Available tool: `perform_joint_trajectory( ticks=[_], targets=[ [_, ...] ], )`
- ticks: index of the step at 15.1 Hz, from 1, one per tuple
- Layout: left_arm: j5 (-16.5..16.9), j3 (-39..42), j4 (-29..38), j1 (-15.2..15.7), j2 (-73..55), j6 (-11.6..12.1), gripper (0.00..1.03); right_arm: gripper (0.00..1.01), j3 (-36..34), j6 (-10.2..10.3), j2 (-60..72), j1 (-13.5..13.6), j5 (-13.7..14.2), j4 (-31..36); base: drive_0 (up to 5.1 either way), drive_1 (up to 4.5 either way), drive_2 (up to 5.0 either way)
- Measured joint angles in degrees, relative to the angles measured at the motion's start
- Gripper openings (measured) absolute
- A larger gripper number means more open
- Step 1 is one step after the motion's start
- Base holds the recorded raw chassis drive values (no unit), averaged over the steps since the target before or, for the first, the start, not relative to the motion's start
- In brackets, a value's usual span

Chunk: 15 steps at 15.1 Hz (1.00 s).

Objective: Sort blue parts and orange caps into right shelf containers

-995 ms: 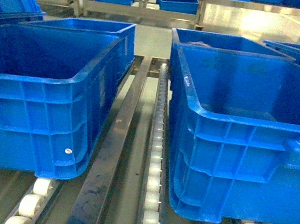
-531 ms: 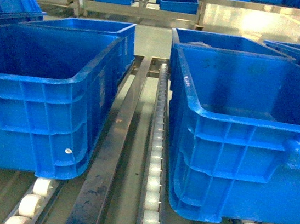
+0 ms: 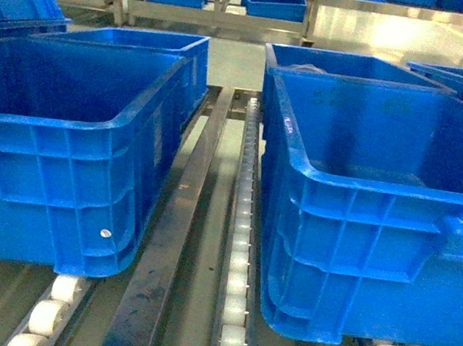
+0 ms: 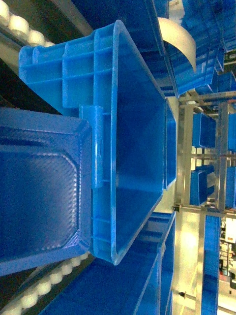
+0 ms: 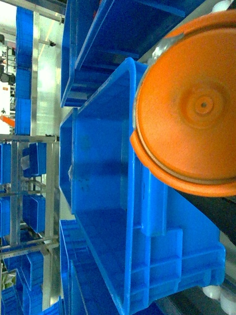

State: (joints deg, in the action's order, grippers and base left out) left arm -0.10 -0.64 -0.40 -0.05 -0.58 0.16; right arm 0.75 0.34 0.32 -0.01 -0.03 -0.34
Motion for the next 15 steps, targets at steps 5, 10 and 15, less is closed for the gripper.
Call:
perform_joint_trajectory(
  ticks=[5, 10, 15],
  targets=[
    [-1.9, -0.5, 24.8, -0.7, -19.6, 0.4, 0.41, 0.44, 1.9, -2.7, 16.1, 3.4, 9.2, 19.4, 0.0, 0.00, 0.0],
    [1.4, -37.2, 37.9, 5.3, -78.6, -2.4, 0.41, 0.44, 30.4, -3.1, 67.1, 1.2, 2.8, 35.9, 0.0, 0.00, 0.0],
    [3.3, -52.5, 35.4, 5.3, -93.9, -6.7, 0.82, 0.93, 44.2, -3.3, 86.9, 2.0, 9.4, 32.2, 0.0, 0.00, 0.0]
  ],
)
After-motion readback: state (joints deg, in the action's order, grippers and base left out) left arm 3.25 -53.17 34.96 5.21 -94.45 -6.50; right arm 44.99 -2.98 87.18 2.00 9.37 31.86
